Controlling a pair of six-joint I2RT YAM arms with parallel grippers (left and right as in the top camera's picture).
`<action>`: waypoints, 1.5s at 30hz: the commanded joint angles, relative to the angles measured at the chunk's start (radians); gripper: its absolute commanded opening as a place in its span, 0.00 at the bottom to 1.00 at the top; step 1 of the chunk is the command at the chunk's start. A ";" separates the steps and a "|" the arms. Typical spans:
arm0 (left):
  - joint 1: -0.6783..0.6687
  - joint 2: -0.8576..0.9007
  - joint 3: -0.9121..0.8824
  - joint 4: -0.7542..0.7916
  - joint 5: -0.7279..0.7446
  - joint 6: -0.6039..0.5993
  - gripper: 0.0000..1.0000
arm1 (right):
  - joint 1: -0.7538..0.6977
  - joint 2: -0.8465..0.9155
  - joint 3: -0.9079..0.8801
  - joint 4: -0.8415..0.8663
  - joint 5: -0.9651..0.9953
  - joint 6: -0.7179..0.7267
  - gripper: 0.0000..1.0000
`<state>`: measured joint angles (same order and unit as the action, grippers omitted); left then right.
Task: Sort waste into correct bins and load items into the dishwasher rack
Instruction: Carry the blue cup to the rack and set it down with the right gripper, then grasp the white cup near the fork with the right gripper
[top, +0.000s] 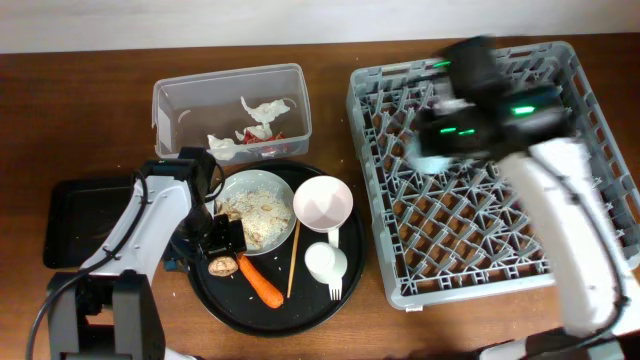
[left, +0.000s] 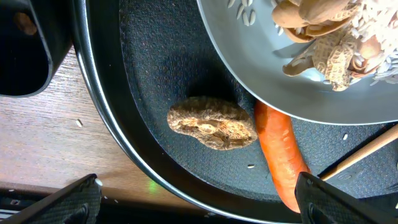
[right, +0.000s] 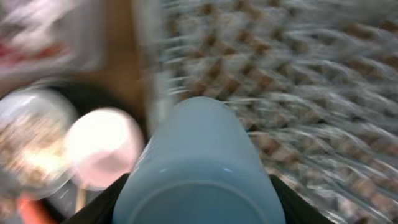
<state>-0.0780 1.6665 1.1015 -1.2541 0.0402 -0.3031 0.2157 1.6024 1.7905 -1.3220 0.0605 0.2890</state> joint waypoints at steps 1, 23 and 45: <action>0.002 0.000 -0.005 0.002 -0.011 0.005 0.99 | -0.309 -0.032 0.013 -0.055 0.030 0.004 0.54; 0.002 0.000 -0.005 0.005 -0.011 0.005 0.99 | -0.832 -0.024 -0.512 0.377 -0.006 -0.026 0.88; 0.002 0.000 -0.005 0.015 -0.011 0.005 0.99 | 0.382 -0.164 -0.459 0.167 -0.297 -0.145 0.89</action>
<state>-0.0780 1.6665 1.1011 -1.2449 0.0357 -0.3035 0.4618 1.3865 1.3212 -1.1725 -0.3359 0.0811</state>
